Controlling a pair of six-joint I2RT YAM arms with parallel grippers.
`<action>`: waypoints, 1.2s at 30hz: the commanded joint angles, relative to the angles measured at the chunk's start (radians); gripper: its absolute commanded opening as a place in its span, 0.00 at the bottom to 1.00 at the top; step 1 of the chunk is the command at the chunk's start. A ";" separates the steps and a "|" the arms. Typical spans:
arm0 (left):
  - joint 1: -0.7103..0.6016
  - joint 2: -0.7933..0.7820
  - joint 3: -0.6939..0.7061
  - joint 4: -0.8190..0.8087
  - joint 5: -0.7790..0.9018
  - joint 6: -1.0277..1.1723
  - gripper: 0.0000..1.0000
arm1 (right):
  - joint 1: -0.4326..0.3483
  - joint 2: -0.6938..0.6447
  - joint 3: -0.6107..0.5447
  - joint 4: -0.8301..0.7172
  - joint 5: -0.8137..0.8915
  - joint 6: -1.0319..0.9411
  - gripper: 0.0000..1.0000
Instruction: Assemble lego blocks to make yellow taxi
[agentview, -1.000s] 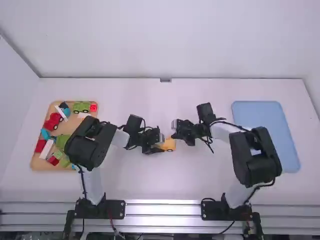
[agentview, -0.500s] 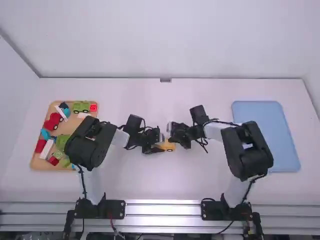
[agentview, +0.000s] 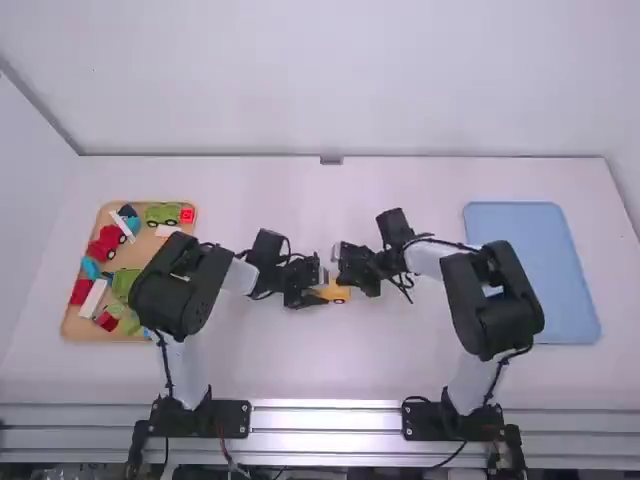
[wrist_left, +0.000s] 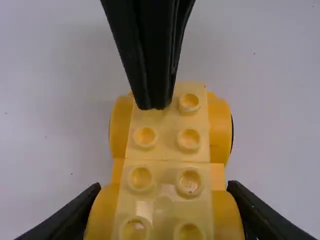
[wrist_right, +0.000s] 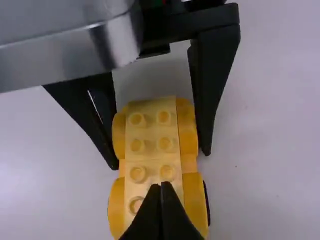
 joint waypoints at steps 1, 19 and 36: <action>-0.006 0.012 -0.012 -0.004 -0.045 0.006 0.39 | 0.072 0.066 -0.046 -0.019 0.210 0.029 0.00; -0.006 0.012 -0.011 0.008 -0.094 -0.002 0.38 | -0.029 -0.122 0.015 0.030 -0.034 -0.010 0.00; -0.006 0.012 0.149 -0.224 -0.132 0.034 0.43 | -0.166 -0.238 -0.150 0.285 0.085 0.386 0.06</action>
